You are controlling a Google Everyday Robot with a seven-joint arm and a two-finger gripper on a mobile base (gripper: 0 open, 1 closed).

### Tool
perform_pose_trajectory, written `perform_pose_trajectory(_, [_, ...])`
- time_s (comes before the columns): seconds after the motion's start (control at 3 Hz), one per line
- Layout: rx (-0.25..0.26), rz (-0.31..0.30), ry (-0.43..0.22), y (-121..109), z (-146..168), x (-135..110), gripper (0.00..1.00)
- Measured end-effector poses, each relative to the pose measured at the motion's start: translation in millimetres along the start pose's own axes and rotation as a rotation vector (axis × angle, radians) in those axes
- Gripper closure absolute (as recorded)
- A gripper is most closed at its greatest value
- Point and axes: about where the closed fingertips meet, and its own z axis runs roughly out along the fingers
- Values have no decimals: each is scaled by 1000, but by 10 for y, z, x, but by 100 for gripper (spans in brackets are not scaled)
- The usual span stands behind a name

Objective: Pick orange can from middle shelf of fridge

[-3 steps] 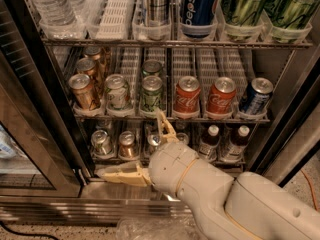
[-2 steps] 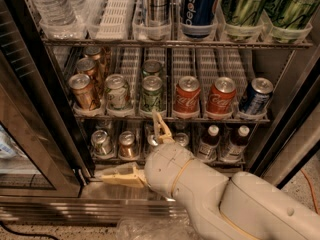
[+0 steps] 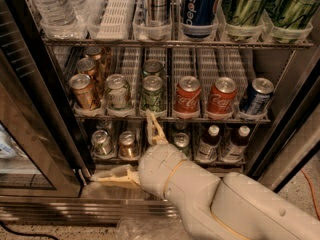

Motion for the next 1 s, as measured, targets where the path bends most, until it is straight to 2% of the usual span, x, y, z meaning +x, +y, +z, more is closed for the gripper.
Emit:
perform_pose_trajectory(0.33, [36,29,-28,-107,-47,-41,0])
perform_pose_trajectory(0.67, [76,53,-83,-221,-79,-135,0])
perform_pose_trajectory(1.0, [75,51,-81,-216,-71,-133,0])
